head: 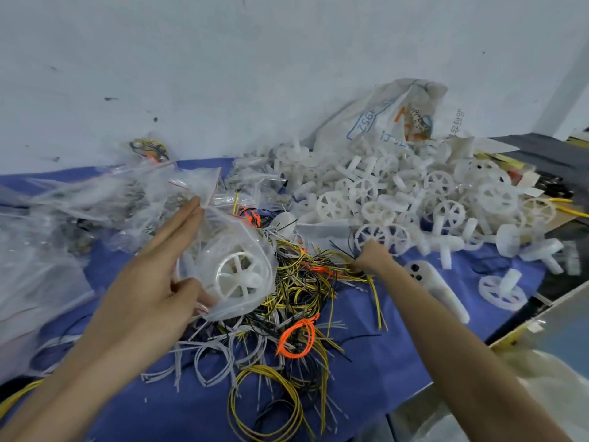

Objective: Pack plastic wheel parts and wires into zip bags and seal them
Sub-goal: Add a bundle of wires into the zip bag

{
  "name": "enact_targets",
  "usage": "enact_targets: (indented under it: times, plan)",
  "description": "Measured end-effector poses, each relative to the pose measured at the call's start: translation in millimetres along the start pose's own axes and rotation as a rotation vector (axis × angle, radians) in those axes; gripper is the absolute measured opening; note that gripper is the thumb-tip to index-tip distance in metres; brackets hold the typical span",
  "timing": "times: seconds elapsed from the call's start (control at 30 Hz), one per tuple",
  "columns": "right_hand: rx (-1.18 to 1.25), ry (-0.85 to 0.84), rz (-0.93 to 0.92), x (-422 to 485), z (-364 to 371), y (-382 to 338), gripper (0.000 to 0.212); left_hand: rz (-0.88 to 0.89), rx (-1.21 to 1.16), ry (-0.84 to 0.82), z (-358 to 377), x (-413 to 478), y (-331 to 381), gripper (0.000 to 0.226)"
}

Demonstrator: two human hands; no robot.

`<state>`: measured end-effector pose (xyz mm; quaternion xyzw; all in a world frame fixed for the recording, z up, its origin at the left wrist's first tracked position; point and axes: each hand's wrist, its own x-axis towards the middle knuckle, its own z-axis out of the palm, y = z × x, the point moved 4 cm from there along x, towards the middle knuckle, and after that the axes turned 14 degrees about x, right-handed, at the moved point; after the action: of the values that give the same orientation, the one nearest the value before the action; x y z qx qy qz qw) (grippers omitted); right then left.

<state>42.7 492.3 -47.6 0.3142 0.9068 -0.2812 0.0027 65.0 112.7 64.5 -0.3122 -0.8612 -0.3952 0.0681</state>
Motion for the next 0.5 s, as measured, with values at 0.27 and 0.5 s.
enact_targets:
  times: [0.27, 0.5]
  plan:
    - [0.632, 0.028, 0.124, -10, -43, 4, 0.030, -0.008, -0.049, 0.011, -11, 2, -3, 0.101]
    - [1.323, 0.161, -0.243, -52, -114, -21, 0.013, -0.018, -0.074, 0.235, -37, 1, -25, 0.106]
